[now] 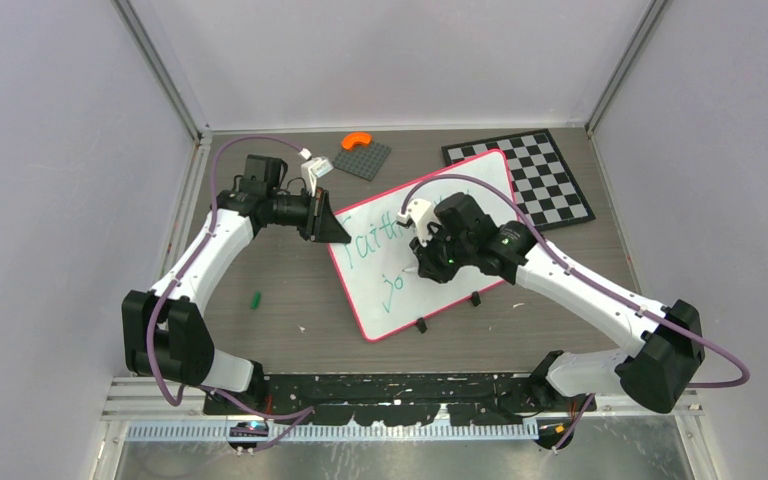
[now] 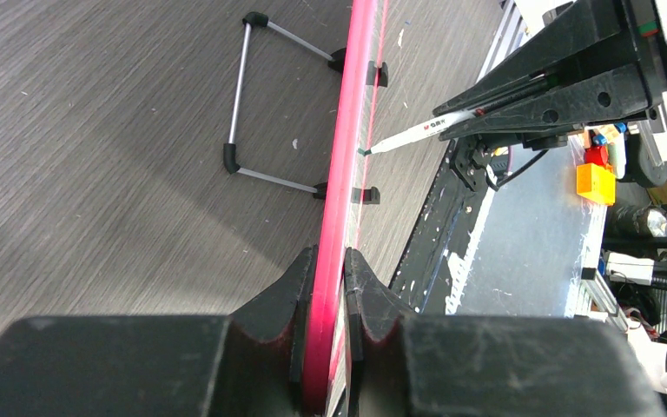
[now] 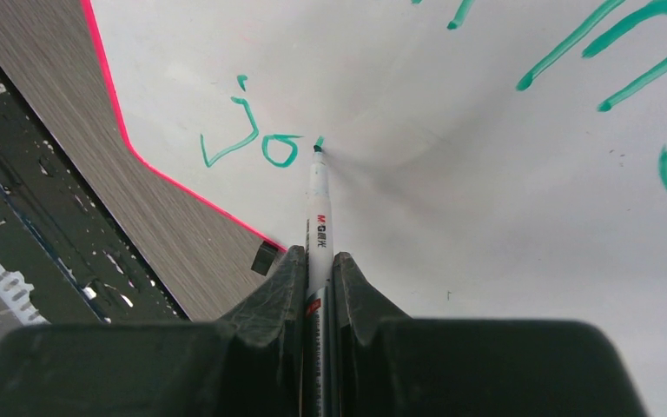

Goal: Write a sentence on the whiteboard

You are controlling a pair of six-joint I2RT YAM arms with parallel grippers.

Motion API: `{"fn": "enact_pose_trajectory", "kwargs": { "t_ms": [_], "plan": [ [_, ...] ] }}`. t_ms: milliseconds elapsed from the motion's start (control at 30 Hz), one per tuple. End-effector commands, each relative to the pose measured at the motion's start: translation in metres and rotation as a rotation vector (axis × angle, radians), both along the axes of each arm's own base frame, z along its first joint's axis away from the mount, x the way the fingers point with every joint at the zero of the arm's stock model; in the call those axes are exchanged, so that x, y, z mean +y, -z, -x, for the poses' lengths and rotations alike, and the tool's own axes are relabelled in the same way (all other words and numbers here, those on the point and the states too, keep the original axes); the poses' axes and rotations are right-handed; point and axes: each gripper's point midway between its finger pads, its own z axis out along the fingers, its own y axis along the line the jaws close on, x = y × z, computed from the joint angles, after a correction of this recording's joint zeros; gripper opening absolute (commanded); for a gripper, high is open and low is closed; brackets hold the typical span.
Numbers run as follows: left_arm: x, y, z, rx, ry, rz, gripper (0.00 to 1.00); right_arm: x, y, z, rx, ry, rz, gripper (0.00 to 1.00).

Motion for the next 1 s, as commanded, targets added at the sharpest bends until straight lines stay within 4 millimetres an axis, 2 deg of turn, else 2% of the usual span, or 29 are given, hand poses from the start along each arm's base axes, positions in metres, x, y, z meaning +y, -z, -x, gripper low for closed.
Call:
{"fn": "enact_pose_trajectory", "kwargs": {
  "t_ms": [0, 133, 267, 500, 667, 967],
  "plan": [
    [0.01, 0.021, -0.015, -0.034, -0.049, -0.109, 0.0, -0.006, 0.001, -0.005, -0.027, 0.013, 0.007, 0.0],
    [0.01, 0.02, -0.016, -0.035, -0.049, -0.109, 0.0, -0.009, 0.01, 0.004, 0.011, -0.005, 0.02, 0.0],
    [0.01, 0.02, -0.016, -0.032, -0.051, -0.108, 0.0, -0.012, 0.019, 0.005, 0.022, -0.007, 0.044, 0.0],
    [0.011, 0.02, -0.015, -0.033, -0.052, -0.109, 0.0, -0.019, -0.002, -0.013, -0.042, 0.035, 0.042, 0.0],
    [0.01, 0.019, -0.016, -0.034, -0.051, -0.107, 0.0, -0.016, -0.016, -0.02, -0.065, 0.043, 0.018, 0.0],
    [0.01, 0.019, -0.016, -0.033, -0.051, -0.108, 0.0, -0.012, -0.018, -0.024, -0.07, 0.048, 0.008, 0.0]
  ]
}}
